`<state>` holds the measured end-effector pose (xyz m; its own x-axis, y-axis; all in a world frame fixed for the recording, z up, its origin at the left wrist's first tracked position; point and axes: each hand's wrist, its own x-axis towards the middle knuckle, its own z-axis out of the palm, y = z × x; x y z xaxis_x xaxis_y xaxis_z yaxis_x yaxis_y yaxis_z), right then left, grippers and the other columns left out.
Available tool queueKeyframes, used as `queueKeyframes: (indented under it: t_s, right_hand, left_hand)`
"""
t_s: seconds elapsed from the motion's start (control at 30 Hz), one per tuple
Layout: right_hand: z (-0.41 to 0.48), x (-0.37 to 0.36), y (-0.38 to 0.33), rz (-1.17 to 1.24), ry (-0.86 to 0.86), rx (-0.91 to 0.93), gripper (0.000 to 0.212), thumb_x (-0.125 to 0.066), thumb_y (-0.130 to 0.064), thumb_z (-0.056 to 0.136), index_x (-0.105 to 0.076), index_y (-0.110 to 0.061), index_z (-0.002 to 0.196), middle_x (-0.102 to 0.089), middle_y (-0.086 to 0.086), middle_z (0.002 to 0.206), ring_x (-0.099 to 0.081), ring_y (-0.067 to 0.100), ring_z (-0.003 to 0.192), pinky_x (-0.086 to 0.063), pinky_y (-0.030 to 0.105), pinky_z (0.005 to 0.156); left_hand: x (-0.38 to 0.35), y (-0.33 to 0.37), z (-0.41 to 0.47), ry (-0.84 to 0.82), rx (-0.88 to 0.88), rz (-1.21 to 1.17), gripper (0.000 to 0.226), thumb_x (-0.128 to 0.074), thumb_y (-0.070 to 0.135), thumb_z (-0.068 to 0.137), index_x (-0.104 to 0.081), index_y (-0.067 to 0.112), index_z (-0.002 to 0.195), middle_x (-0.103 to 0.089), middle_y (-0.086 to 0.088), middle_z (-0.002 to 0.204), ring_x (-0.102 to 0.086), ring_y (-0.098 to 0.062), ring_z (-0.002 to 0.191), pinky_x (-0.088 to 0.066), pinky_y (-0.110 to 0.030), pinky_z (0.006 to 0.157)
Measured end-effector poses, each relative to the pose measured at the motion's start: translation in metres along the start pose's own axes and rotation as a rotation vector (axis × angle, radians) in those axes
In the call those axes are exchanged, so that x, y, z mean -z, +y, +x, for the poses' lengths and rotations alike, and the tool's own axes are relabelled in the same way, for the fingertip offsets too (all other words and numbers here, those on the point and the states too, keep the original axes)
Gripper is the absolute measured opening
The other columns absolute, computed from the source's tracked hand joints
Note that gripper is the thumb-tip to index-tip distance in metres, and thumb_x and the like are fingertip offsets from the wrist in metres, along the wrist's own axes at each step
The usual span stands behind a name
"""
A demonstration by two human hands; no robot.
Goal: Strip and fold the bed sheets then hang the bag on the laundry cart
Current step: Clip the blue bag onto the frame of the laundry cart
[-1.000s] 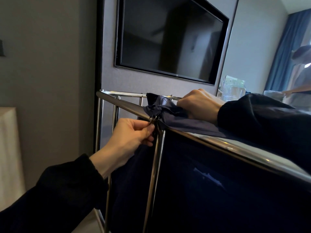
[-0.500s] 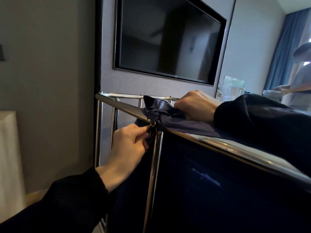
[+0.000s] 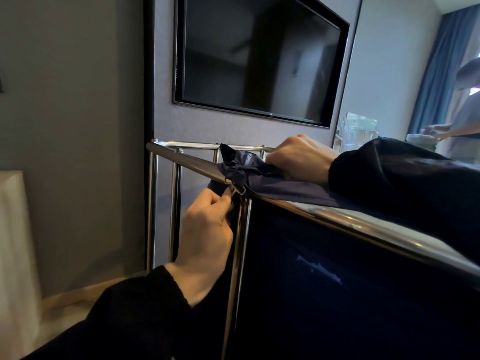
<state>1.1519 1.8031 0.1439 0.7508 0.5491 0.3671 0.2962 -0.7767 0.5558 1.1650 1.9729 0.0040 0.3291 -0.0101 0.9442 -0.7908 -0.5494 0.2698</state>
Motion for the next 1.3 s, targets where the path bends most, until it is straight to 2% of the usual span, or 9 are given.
queueKeyframes:
  t_s: [0.13, 0.23, 0.33, 0.4, 0.63, 0.73, 0.87, 1.03, 1.3]
  right_hand:
    - [0.0, 0.002, -0.001, 0.001, -0.018, -0.011, 0.017, -0.048, -0.012, 0.092, -0.063, -0.004, 0.093, -0.063, 0.021, 0.091, -0.061, 0.037, 0.086, -0.05, 0.044, 0.076]
    - [0.0, 0.002, -0.001, 0.009, -0.027, -0.009, 0.017, -0.048, -0.012, 0.093, -0.063, -0.004, 0.095, -0.062, 0.021, 0.092, -0.061, 0.037, 0.086, -0.05, 0.044, 0.076]
    - [0.0, 0.002, -0.002, 0.013, -0.029, -0.014, 0.017, -0.048, -0.012, 0.092, -0.063, -0.004, 0.096, -0.063, 0.022, 0.092, -0.061, 0.038, 0.087, -0.05, 0.044, 0.076]
    - [-0.001, 0.003, -0.002, 0.01, -0.027, -0.02, 0.018, -0.048, -0.012, 0.093, -0.063, -0.003, 0.096, -0.063, 0.022, 0.092, -0.061, 0.038, 0.087, -0.05, 0.043, 0.075]
    - [-0.004, 0.001, 0.001, 0.004, -0.017, -0.023, 0.019, -0.048, -0.011, 0.094, -0.064, -0.004, 0.098, -0.063, 0.021, 0.093, -0.062, 0.037, 0.087, -0.049, 0.04, 0.075]
    - [-0.006, 0.001, 0.002, 0.005, -0.017, -0.026, 0.019, -0.047, -0.011, 0.094, -0.064, -0.004, 0.098, -0.064, 0.021, 0.093, -0.062, 0.037, 0.088, -0.048, 0.038, 0.074]
    - [-0.01, 0.002, 0.002, 0.01, -0.025, -0.028, 0.019, -0.047, -0.011, 0.094, -0.065, -0.004, 0.096, -0.064, 0.019, 0.091, -0.062, 0.036, 0.087, -0.049, 0.04, 0.076]
    - [-0.01, 0.004, 0.002, 0.008, -0.032, -0.037, 0.02, -0.046, -0.01, 0.094, -0.064, -0.003, 0.097, -0.063, 0.019, 0.093, -0.062, 0.035, 0.088, -0.049, 0.037, 0.075]
    - [-0.013, 0.006, 0.001, 0.005, -0.057, -0.052, 0.017, -0.047, -0.011, 0.093, -0.063, -0.006, 0.096, -0.063, 0.019, 0.094, -0.062, 0.036, 0.09, -0.051, 0.042, 0.079]
  left_hand:
    - [-0.006, 0.001, -0.005, 0.034, 0.027, 0.032, 0.016, -0.058, -0.01, 0.086, -0.061, -0.001, 0.074, -0.042, -0.003, 0.069, -0.042, -0.016, 0.054, -0.032, -0.025, 0.045]
    - [-0.016, 0.002, -0.01, 0.046, 0.091, 0.004, 0.008, -0.059, -0.008, 0.088, -0.064, -0.002, 0.086, -0.043, -0.002, 0.074, -0.04, -0.009, 0.059, -0.034, -0.013, 0.051]
    - [-0.022, 0.007, -0.012, 0.067, 0.206, -0.144, 0.015, -0.054, -0.002, 0.094, -0.063, 0.007, 0.086, -0.042, 0.005, 0.077, -0.045, 0.0, 0.065, -0.035, -0.004, 0.058]
    - [-0.025, 0.011, -0.011, 0.045, 0.287, -0.243, 0.023, -0.052, 0.001, 0.096, -0.057, 0.017, 0.08, -0.042, 0.008, 0.079, -0.046, 0.004, 0.068, -0.036, -0.003, 0.06]
    - [-0.036, 0.016, -0.01, 0.211, 0.275, -0.219, 0.015, -0.049, -0.001, 0.089, -0.062, 0.006, 0.094, -0.039, 0.012, 0.081, -0.034, 0.0, 0.069, -0.035, -0.005, 0.065]
    - [-0.04, 0.016, -0.009, 0.287, 0.242, -0.242, 0.022, -0.051, -0.006, 0.094, -0.056, 0.014, 0.1, -0.038, 0.012, 0.082, -0.042, 0.005, 0.07, -0.035, -0.002, 0.063]
    - [-0.041, 0.015, -0.018, 0.318, 0.187, -0.194, 0.028, -0.054, 0.001, 0.091, -0.06, -0.004, 0.118, -0.046, -0.004, 0.093, -0.046, -0.002, 0.078, -0.041, -0.004, 0.074]
    - [-0.021, 0.013, -0.011, 0.264, 0.29, -0.39, 0.016, -0.065, 0.005, 0.087, -0.065, 0.017, 0.098, -0.059, -0.002, 0.086, -0.059, -0.004, 0.077, -0.047, -0.012, 0.067]
    - [-0.018, 0.016, -0.006, 0.26, 0.242, -0.368, 0.006, -0.062, 0.002, 0.088, -0.064, 0.007, 0.087, -0.055, -0.001, 0.081, -0.054, -0.006, 0.072, -0.043, -0.012, 0.062]
